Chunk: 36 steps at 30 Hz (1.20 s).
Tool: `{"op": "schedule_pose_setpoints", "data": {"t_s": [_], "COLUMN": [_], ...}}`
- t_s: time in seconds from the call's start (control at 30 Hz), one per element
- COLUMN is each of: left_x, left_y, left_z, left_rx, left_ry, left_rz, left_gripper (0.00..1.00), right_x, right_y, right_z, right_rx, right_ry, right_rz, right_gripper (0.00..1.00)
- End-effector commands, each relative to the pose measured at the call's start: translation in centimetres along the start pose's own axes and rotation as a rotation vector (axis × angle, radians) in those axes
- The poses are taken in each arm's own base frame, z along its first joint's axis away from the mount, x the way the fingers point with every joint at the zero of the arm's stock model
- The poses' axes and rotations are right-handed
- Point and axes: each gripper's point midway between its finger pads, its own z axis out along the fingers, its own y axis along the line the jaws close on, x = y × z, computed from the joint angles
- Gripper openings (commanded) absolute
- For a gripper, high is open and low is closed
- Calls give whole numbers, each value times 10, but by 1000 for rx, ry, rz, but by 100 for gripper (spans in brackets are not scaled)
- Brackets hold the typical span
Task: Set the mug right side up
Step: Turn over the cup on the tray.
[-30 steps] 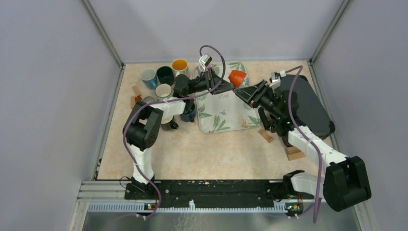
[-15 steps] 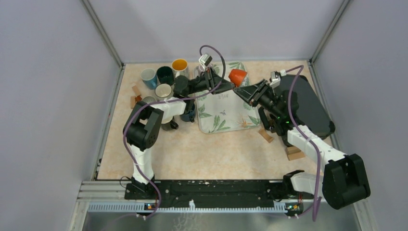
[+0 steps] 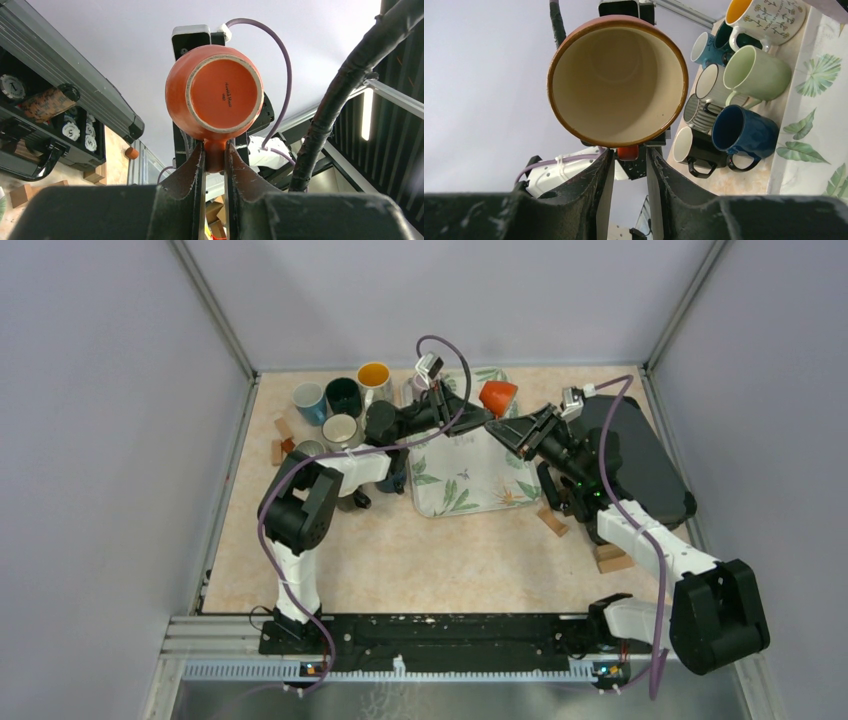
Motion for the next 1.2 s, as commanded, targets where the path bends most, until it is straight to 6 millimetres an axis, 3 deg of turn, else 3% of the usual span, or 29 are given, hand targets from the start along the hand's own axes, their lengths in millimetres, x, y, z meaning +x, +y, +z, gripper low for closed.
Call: {"op": "schedule_pose_setpoints", "data": {"t_s": [0.0,0.33,0.93,1.17], "left_x": [15,19,26,31], "left_y": [-20,-19,-27,-23], "left_z": [3,0,5,6], "left_rx": [64,59,84,74], "left_ry": [38,36,52,63], "left_rz": [60,47,13,-3], "left_gripper": [0,0,0,0], "right_x": [-15,-21,-26,-29], "right_y": [13,9,2,3], "right_z": [-2,-6,-3,-2], "right_rx": [-42,-20,3,-1], "right_ry": [-73,-125,-148,-162], "right_rz": [-33,-42,-65,-68], "right_gripper": [30,25,29,25]}}
